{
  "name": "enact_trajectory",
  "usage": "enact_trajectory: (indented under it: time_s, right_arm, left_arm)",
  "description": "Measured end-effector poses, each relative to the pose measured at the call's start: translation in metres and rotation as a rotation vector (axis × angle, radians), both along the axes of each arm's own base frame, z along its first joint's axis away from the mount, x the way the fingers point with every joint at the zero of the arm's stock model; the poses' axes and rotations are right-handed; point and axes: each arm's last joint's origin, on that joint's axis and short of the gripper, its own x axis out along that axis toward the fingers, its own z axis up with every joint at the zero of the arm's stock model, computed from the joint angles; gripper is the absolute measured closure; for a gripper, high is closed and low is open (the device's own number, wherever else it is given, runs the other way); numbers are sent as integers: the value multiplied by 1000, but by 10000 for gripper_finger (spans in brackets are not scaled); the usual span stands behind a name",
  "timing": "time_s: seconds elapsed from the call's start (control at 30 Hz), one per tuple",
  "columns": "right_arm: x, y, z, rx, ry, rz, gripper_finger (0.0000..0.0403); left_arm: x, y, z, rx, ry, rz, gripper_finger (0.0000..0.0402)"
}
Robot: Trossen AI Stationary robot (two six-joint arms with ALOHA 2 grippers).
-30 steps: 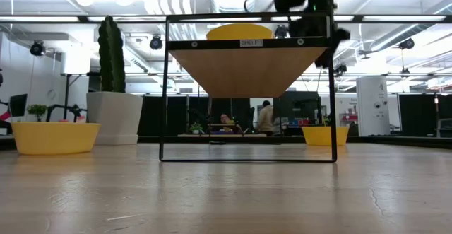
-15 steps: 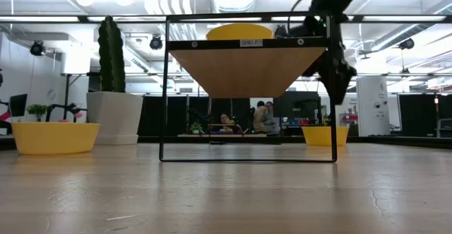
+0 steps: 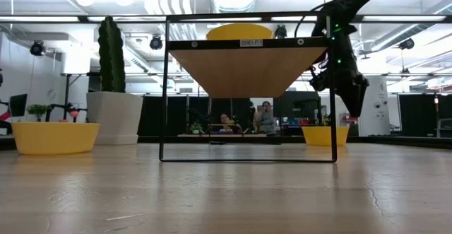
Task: Pick & Place Mini bowls
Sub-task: Stack the right yellow bowl on top of the other yellow bowl on the shelf
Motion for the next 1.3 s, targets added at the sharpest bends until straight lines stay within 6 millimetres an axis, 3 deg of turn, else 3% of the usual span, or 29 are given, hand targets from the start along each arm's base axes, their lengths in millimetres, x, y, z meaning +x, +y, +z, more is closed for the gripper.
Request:
enact_trajectory:
  time_s: [0.33, 0.57, 0.97, 1.3]
  right_arm:
    - [-3, -1, 4, -59, 68, 131, 266]
    - [2, -1, 5, -11, -39, 185, 266]
    - [10, -7, 11, -60, -160, 454, 198]
    - [15, -11, -3, -21, -153, 594, 193]
  left_arm:
    - [0, 0, 0, 1, 1, -1, 280]
    - [0, 0, 0, 1, 0, 0, 280]
    - [0, 0, 0, -13, -3, 9, 280]
    - [0, 0, 0, -14, -3, 10, 280]
